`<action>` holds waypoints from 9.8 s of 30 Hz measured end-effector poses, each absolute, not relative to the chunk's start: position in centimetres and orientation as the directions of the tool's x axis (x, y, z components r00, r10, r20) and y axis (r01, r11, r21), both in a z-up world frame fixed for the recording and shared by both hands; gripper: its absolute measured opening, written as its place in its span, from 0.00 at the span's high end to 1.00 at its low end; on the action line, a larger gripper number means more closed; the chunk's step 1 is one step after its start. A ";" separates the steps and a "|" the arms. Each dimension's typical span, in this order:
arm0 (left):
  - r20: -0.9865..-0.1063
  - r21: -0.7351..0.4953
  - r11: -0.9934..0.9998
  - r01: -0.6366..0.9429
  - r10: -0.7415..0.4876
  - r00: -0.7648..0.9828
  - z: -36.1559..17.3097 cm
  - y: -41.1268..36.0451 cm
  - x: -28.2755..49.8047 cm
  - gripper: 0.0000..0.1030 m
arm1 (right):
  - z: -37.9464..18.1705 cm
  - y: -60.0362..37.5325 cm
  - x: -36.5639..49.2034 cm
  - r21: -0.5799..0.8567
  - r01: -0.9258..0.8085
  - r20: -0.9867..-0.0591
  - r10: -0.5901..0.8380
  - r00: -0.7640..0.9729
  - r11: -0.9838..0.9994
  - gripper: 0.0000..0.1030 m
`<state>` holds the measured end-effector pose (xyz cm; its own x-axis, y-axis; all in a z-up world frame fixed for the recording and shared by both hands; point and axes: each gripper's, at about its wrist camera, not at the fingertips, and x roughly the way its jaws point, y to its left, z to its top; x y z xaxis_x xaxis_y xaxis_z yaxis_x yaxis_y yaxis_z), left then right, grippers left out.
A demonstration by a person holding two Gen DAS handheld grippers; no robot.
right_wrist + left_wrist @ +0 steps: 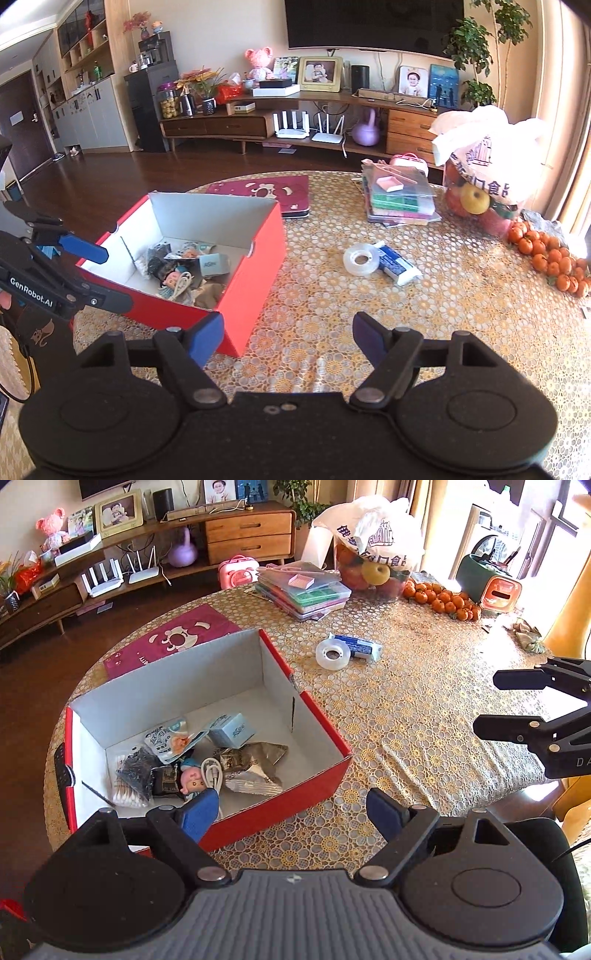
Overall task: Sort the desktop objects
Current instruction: 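Withdraw both open tools from the box, then move the left tool to the clear tape roll while the right tool reaches the wipe packet, then close the left gripper on the tape roll while the right gripper closes on the wipe packet, then carry the tape roll with the left tool while the right tool carries the wipe packet over the box, then lower into the box and open the left gripper while the right gripper releases the wipe packet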
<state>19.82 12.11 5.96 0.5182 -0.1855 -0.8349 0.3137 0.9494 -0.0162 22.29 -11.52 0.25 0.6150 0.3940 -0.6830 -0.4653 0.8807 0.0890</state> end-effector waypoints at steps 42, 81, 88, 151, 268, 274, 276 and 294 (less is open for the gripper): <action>-0.795 -0.122 0.966 0.227 -0.232 0.561 -1.9 -3.4 30.5 0.00 | -7.1 -20.0 36.6 0.026 -0.447 -0.748 0.314 0.585 0.894 0.23; -0.814 -0.086 0.993 0.085 -0.119 0.569 -9.9 -3.7 41.5 0.00 | -14.7 -16.0 50.4 0.072 -0.584 -0.814 0.387 0.434 0.808 0.33; -0.808 -0.091 0.993 0.078 -0.120 0.577 -10.5 -3.3 42.1 0.00 | -15.6 -15.4 51.8 0.077 -0.611 -0.834 0.387 0.394 0.788 0.34; -0.750 -0.048 0.975 0.217 -0.179 0.637 -4.1 -6.1 36.3 0.45 | -8.8 -20.9 42.5 0.034 -0.491 -0.807 0.313 0.500 0.870 0.64; -0.816 0.025 0.998 0.049 -0.008 0.579 -2.9 25.9 31.3 0.45 | -7.5 10.6 37.7 0.052 -0.601 -0.835 0.365 0.412 0.798 0.64; -0.823 0.047 0.996 0.070 -0.001 0.568 -3.5 25.7 31.9 0.45 | -8.8 11.0 38.5 0.054 -0.590 -0.851 0.347 0.395 0.805 0.64; -0.827 0.063 0.994 0.084 0.005 0.562 -3.6 25.3 32.1 0.45 | -9.3 10.9 38.6 0.059 -0.588 -0.857 0.343 0.385 0.807 0.64; -0.855 0.078 0.990 0.116 0.007 0.518 -4.8 24.2 33.6 0.45 | -9.8 10.4 38.5 0.067 -0.594 -0.853 0.355 0.383 0.802 0.63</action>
